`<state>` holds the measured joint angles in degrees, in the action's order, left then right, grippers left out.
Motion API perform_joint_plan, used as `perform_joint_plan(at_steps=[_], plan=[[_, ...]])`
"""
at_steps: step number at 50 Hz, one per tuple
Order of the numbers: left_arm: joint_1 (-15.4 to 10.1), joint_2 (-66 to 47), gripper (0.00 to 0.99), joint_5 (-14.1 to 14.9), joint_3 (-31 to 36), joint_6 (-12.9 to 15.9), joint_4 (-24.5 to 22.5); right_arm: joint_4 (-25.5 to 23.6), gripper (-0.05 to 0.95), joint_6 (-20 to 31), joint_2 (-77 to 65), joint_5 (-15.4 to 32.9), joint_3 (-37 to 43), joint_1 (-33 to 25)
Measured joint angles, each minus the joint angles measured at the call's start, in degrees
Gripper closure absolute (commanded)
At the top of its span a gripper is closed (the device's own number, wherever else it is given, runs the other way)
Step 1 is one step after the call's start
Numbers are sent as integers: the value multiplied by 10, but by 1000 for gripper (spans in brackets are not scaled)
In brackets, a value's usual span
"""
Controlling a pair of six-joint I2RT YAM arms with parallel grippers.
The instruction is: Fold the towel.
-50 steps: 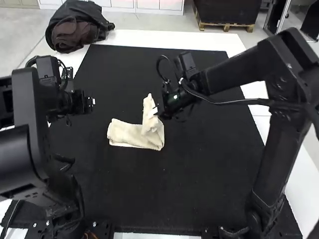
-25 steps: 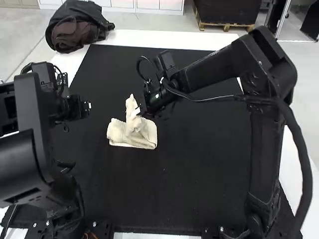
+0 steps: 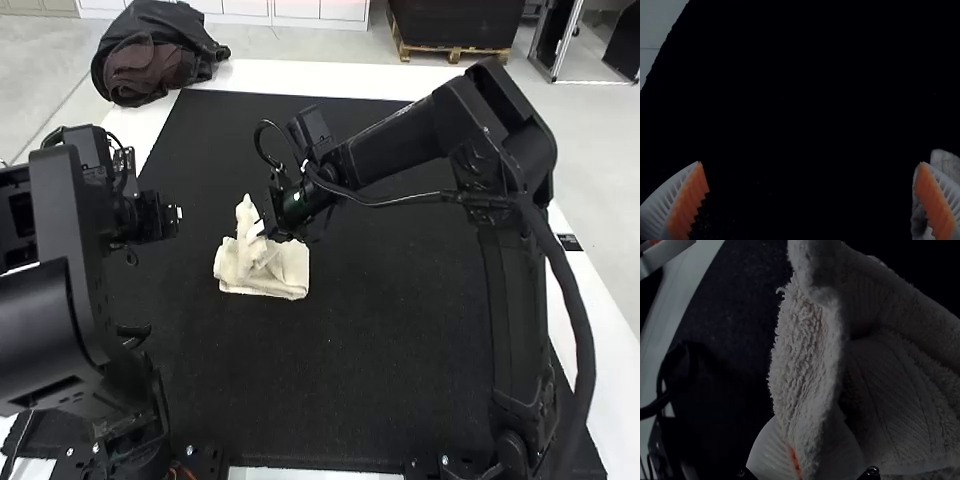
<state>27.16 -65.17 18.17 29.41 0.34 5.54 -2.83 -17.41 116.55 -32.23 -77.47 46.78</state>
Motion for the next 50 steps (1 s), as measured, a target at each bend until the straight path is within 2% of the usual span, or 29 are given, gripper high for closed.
perform_joint_plan(at_steps=[10,21,26,41,44,50], plan=[[0,3,30,0,-1,0,5,0,911,-2,30,0,-38,6],[0,23,30,0,-1,0,5,-1,154,-14,60,-2,-80,16],[0,22,30,0,-1,0,6,0,-8,-15,61,-2,-93,17],[0,30,30,0,-13,-2,3,-2,13,-10,59,-1,-120,17],[0,30,30,0,-13,-2,3,-12,67,-6,57,-1,-120,14],[0,30,30,0,-13,-2,2,-37,67,4,52,2,-120,0]])
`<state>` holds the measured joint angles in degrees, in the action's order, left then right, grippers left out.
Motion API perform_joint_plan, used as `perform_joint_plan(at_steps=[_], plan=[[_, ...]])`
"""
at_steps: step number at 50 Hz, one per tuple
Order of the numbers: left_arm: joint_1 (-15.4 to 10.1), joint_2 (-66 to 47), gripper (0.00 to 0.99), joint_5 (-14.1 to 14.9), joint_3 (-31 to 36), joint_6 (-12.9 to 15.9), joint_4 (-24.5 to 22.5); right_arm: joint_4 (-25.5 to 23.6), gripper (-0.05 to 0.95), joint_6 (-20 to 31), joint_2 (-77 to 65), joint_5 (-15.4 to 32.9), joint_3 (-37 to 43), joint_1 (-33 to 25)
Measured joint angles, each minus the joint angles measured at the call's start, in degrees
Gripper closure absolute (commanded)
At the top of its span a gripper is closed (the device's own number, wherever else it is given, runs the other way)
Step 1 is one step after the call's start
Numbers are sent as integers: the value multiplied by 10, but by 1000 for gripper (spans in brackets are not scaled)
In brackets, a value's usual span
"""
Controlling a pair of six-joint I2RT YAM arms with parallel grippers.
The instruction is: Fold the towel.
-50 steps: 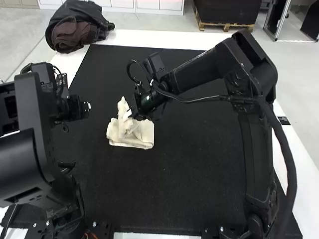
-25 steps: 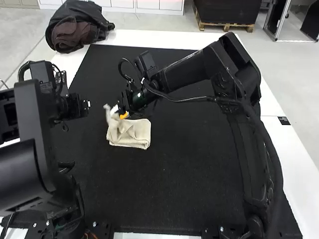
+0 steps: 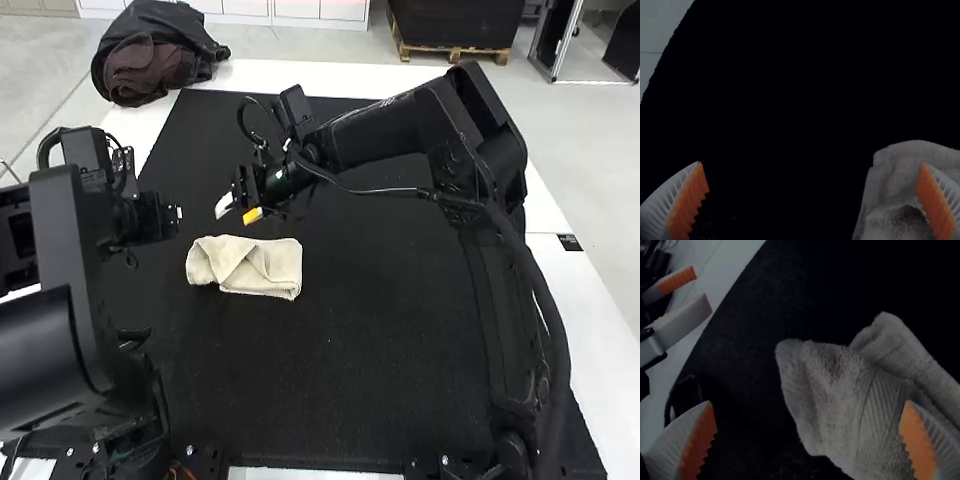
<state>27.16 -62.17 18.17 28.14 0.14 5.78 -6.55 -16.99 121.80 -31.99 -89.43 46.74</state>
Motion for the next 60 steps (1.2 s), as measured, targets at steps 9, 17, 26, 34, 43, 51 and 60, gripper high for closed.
perform_joint_plan(at_steps=[9,17,26,34,43,51,60], plan=[[0,0,30,0,0,0,0,-67,66,38,-12,5,2,-25],[0,0,30,0,0,0,0,-132,69,107,-14,23,7,-29],[0,0,30,0,0,0,-1,-139,69,214,-14,84,16,-25],[0,0,30,0,0,0,-1,-135,69,291,-14,132,20,-25],[0,0,30,0,0,0,-1,-134,69,355,-15,166,30,-19],[0,0,30,0,0,0,-1,-135,72,383,-17,179,30,2],[0,0,30,0,0,-1,-1,-135,72,394,-47,182,30,22]])
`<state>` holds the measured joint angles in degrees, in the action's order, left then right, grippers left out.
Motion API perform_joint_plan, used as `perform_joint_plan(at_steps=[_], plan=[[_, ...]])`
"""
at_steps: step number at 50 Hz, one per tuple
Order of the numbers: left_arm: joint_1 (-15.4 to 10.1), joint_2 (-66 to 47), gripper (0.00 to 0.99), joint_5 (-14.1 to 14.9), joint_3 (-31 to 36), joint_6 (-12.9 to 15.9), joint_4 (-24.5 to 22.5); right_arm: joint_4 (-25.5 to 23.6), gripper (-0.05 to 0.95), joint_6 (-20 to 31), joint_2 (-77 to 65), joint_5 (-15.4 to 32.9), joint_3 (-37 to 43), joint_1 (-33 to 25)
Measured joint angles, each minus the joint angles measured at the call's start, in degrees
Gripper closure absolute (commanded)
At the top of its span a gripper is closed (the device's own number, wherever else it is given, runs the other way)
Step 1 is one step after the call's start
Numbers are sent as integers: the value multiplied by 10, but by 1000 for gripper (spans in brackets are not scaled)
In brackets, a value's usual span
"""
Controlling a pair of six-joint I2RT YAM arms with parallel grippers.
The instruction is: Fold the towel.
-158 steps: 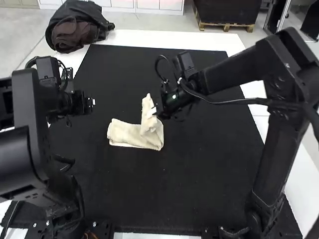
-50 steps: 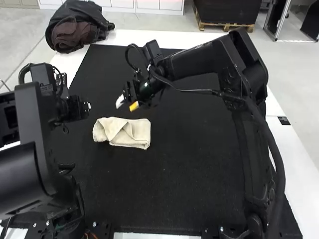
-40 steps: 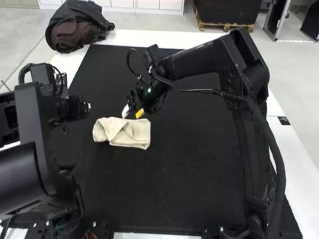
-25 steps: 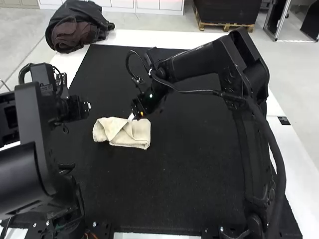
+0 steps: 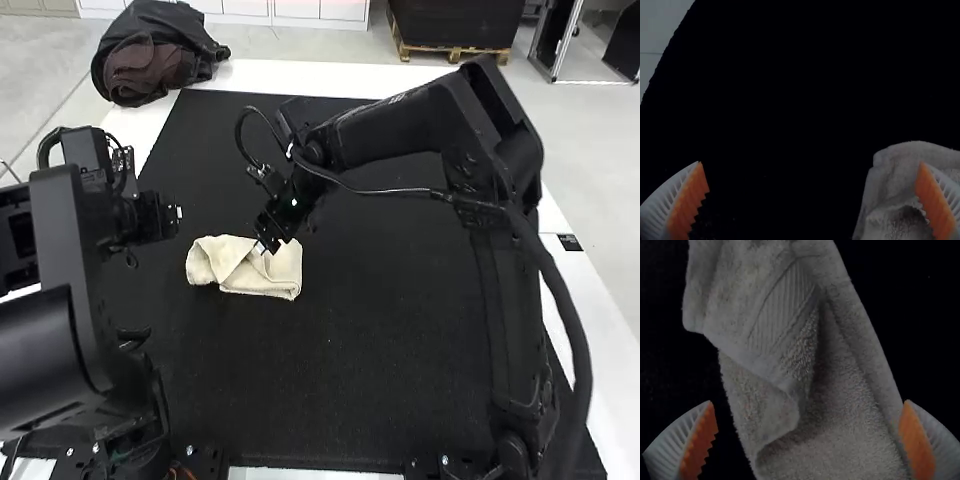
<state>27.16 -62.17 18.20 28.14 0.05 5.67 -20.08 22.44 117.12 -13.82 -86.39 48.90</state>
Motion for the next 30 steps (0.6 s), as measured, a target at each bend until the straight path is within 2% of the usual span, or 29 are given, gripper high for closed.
perform_joint_plan(at_steps=[12,30], plan=[[0,0,30,0,0,-2,2,2,72,3,-12,3,0,1],[0,0,30,0,0,-8,3,29,74,17,-12,15,15,5]])
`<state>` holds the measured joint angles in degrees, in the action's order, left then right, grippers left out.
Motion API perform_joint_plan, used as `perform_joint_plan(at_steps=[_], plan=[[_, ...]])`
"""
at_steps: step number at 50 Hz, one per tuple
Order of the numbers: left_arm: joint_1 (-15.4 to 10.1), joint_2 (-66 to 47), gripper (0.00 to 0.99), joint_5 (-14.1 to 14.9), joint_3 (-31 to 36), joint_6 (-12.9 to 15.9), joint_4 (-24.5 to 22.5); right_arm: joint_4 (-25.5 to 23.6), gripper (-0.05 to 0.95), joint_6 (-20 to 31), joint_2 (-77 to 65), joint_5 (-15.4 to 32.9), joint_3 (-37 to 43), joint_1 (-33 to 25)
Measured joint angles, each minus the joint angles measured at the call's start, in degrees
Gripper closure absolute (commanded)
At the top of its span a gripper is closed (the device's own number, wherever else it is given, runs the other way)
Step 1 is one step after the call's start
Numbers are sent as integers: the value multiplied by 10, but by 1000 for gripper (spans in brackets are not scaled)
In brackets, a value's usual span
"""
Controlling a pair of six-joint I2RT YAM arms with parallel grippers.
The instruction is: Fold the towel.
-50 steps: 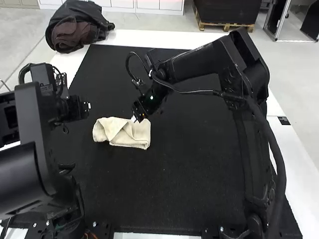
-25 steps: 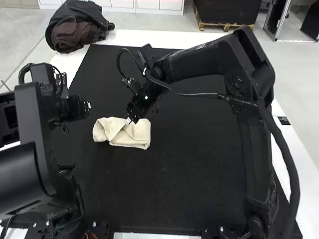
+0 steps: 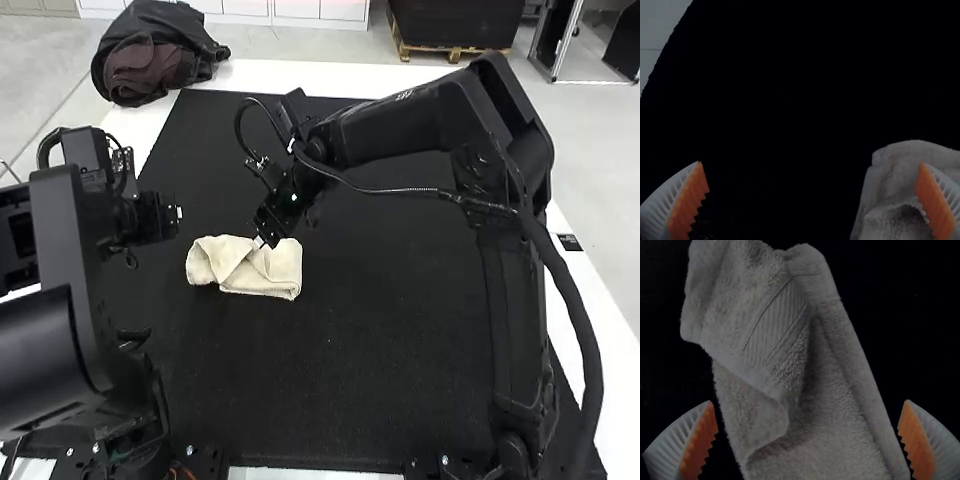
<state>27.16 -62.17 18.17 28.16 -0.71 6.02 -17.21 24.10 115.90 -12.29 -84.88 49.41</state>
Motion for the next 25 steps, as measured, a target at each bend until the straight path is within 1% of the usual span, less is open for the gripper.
perform_joint_plan(at_steps=[12,25], plan=[[0,0,30,0,0,-3,5,11,74,2,0,4,1,13],[0,23,30,0,0,-7,6,35,85,2,13,12,12,14]])
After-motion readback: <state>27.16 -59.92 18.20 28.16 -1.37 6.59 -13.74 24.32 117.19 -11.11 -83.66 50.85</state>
